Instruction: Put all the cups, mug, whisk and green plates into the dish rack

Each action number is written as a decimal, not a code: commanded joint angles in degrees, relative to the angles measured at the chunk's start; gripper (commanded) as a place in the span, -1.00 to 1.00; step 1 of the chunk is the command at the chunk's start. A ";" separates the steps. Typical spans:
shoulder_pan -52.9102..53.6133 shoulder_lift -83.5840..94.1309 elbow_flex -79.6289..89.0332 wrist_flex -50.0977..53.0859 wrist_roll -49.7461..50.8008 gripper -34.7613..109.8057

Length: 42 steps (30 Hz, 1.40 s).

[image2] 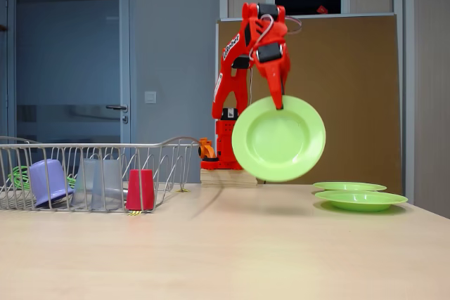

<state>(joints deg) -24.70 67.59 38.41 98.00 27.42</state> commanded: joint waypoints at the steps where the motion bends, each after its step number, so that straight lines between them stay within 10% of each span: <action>1: 2.55 -0.53 -16.52 5.98 -4.75 -0.52; 7: 11.34 7.73 -14.77 4.13 -14.68 -0.52; 21: 46.93 35.86 29.44 1.23 -1.58 -0.52; 42: 66.88 20.83 25.05 -1.93 -14.59 -0.52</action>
<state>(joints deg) 40.08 88.59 63.81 96.86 13.36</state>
